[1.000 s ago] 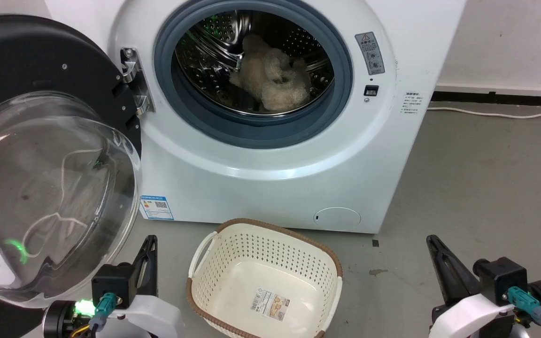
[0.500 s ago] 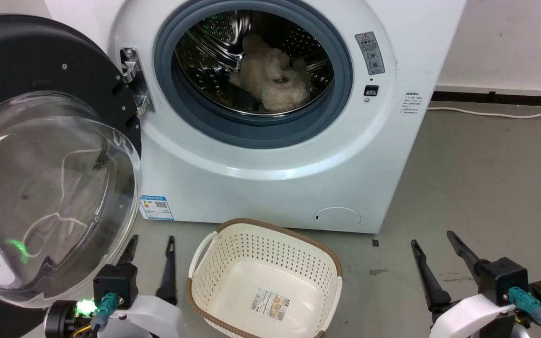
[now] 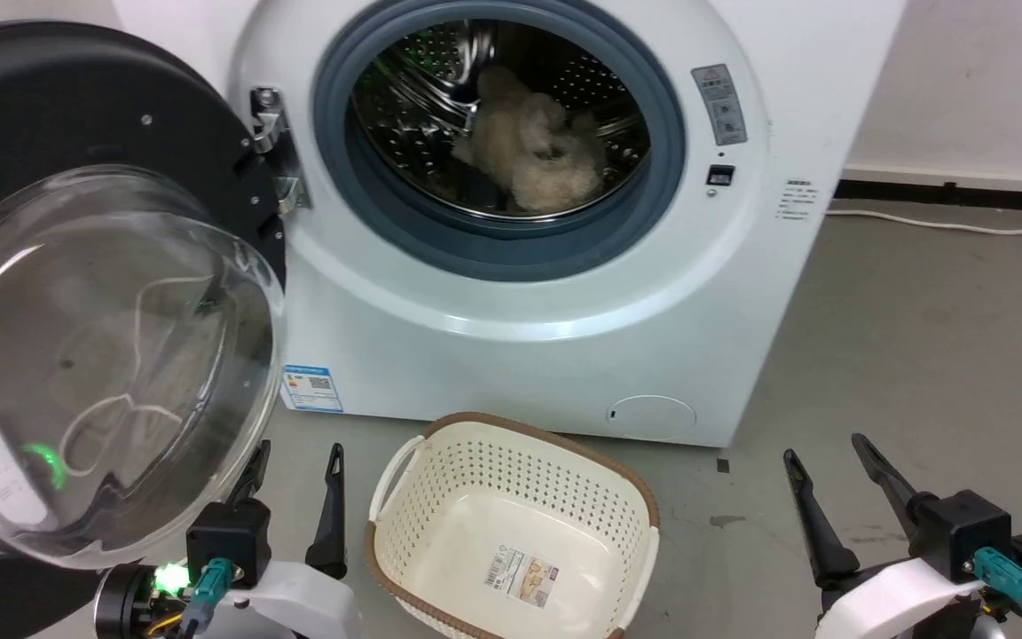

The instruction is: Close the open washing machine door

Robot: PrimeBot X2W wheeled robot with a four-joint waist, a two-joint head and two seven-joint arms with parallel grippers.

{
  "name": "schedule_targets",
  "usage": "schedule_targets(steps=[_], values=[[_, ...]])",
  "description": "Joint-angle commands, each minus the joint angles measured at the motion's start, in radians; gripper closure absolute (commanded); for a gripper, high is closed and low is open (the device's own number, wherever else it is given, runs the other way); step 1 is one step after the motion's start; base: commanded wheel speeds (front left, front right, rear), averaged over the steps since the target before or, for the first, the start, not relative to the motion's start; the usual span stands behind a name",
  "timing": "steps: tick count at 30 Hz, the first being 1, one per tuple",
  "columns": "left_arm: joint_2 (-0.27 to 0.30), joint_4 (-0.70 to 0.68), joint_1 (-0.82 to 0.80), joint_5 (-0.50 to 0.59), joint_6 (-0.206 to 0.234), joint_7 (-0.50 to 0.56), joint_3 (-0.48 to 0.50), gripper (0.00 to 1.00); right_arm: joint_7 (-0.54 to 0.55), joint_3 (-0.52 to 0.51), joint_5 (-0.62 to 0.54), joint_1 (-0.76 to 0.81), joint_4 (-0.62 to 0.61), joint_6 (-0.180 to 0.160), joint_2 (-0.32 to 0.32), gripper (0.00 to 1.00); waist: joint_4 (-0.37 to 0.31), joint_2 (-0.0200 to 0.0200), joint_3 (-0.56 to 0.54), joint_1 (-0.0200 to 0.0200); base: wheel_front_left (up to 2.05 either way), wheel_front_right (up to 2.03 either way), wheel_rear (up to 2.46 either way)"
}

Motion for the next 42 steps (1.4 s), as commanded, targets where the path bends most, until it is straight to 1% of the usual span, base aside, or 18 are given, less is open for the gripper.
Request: schedule_targets(steps=[1, 13, 30, 42], values=[[0.003, 0.000, -0.002, 0.001, 0.005, -0.012, -0.006, 0.00, -0.011, -0.001, 0.007, 0.012, -0.004, 0.000, 0.000, 0.00, 0.009, 0.0000, -0.001, 0.0000, 0.00, 0.00, 0.00], [0.012, -0.003, 0.010, -0.003, 0.008, -0.037, -0.021, 0.00, -0.036, 0.013, 0.008, 0.025, 0.003, 0.000, 0.001, 0.00, 0.092, 0.0000, -0.011, 0.0000, 0.00, 0.00, 0.00], [0.016, -0.047, 0.041, -0.004, 0.040, -0.073, -0.020, 0.00, -0.071, 0.093, 0.021, -0.011, 0.035, 0.000, -0.017, 0.00, 0.172, 0.0000, 0.001, 0.0000, 0.00, 0.00, 0.00], [0.022, -0.058, 0.051, -0.003, 0.049, -0.102, -0.036, 0.00, -0.101, 0.114, 0.031, -0.012, 0.051, 0.000, -0.022, 0.00, 0.228, 0.0000, -0.002, 0.0000, 0.00, 0.00, 0.00]])
